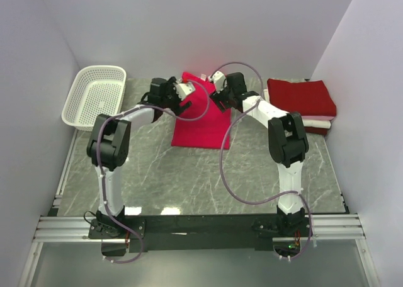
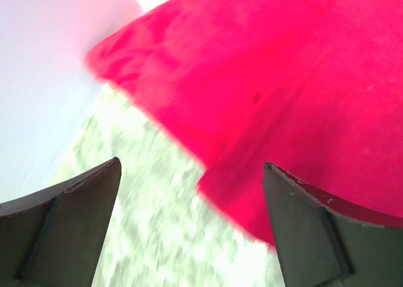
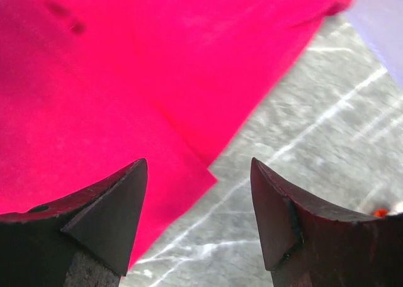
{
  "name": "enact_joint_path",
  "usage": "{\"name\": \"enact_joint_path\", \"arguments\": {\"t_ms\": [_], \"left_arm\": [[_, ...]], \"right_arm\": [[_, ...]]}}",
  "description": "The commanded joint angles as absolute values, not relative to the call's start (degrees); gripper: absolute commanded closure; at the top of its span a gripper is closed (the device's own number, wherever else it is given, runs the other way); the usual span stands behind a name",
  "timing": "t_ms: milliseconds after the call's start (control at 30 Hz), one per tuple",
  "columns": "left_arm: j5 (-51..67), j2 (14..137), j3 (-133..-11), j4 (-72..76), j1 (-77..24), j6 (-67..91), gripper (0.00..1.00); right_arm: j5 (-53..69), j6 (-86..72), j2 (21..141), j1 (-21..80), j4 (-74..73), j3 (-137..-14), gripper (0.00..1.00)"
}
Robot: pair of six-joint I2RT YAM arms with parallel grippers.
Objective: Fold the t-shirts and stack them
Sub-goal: Fold the tshirt
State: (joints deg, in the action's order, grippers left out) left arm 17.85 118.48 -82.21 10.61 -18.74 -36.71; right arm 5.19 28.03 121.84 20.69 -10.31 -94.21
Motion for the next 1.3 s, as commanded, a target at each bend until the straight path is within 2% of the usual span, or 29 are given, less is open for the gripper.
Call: {"name": "enact_joint_path", "arguments": {"t_ms": [0, 67, 100, 133, 167, 200, 233, 333, 400, 533, 667, 900, 1000, 1133, 1267], "left_arm": [[18.53, 105.34, -77.45, 20.30, -15.56, -30.75, 0.01], [21.95, 101.09, -73.94, 17.77, -14.94, -34.61, 0.00], [25.45, 97.59, -73.13, 11.14, -14.94, -40.37, 0.01], [27.75, 95.91, -72.17, 7.86, -15.03, -43.65, 0.01], [30.38, 91.97, -67.89, 5.91, -15.46, -46.64, 0.01], [30.50, 90.28, -65.24, 4.32, -16.08, -50.93, 0.01], [30.06, 88.96, -63.30, 1.44, -17.13, -53.59, 0.01], [26.64, 86.67, -54.53, -3.85, -22.48, -60.36, 0.06], [25.93, 85.34, -50.20, -1.07, -23.38, -60.65, 0.07], [25.75, 87.54, -46.15, 1.91, -23.99, -60.73, 0.12], [26.01, 92.97, -48.95, 0.18, -24.08, -61.08, 0.14], [22.95, 100.37, -53.43, 0.44, -24.08, -61.09, 0.21], [20.92, 101.78, -52.83, 2.71, -24.08, -60.56, 0.28], [19.78, 102.92, -51.95, 4.48, -24.08, -59.42, 0.46], [20.57, 103.71, -51.59, 5.36, -23.64, -58.62, 0.48]], "right_arm": [[6.65, 24.42, 114.81, 18.64, -7.29, -93.27, 0.27], [13.66, 27.32, 111.90, 18.02, -9.83, -91.59, 0.26], [19.02, 34.73, 108.84, 17.41, -16.46, -90.28, 0.25], [29.25, 39.76, 107.24, 17.40, -20.44, -89.31, 0.24], [33.27, 51.82, 105.57, 17.32, -24.31, -86.51, 0.24], [36.53, 58.12, 102.42, 17.75, -32.26, -84.66, 0.23], [39.61, 62.62, 100.74, 18.28, -34.08, -82.20, 0.23], [34.75, 69.42, 95.11, 22.23, -31.22, -71.39, 0.22], [30.96, 69.17, 92.74, 24.51, -25.53, -64.62, 0.22], [24.53, 66.80, 91.15, 27.86, -16.80, -57.75, 0.22], [20.57, 66.88, 90.26, 28.83, -9.77, -52.48, 0.22], [17.49, 67.15, 92.81, 29.53, -6.42, -52.12, 0.24], [15.48, 66.71, 94.30, 30.58, -4.49, -52.12, 0.27], [14.24, 66.62, 95.89, 31.64, -3.34, -52.38, 0.29], [11.79, 66.71, 97.55, 32.43, -2.46, -52.38, 0.31]]}}
